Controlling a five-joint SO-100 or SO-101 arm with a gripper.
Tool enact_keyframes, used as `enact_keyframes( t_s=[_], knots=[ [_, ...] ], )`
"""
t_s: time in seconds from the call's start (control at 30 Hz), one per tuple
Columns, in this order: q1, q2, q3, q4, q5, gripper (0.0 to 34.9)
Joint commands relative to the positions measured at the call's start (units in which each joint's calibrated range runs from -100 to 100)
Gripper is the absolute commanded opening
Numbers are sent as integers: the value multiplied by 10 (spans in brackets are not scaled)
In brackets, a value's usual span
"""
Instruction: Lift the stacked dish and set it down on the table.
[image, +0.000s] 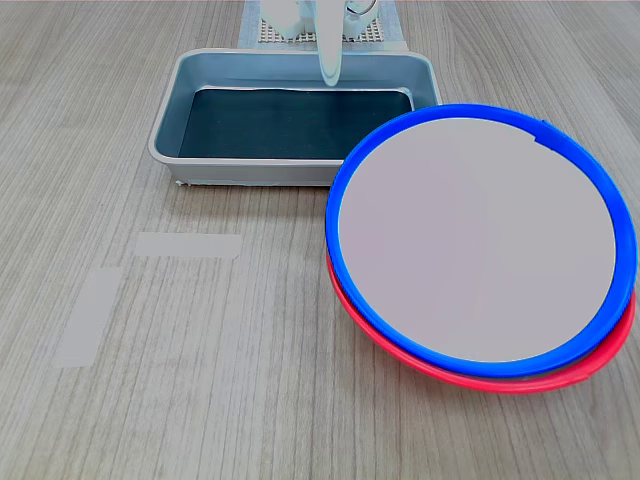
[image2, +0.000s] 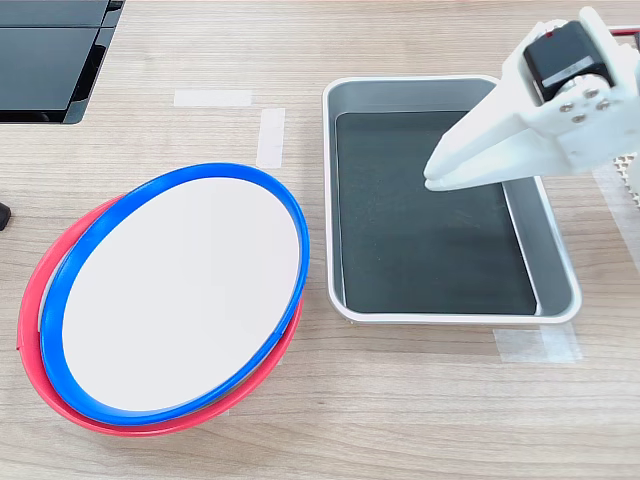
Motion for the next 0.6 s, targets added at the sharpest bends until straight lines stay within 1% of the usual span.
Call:
enact_keyframes(
  t_s=[0.0, 0.07, 0.1, 0.17, 0.2, 0.27, 0.37, 0.57],
  knots=[
    [-9, 31, -2, -39, 4, 11],
    [-11, 74, -26, -62, 11, 55],
    [-15, 98, -48, -63, 16, 80],
    [-32, 152, -98, -68, 21, 105],
    [-46, 190, -137, -69, 21, 124],
    [-65, 240, -191, -65, 20, 147],
    [-85, 310, -268, -61, 17, 168],
    [-107, 528, -448, -52, 12, 169]
  ],
)
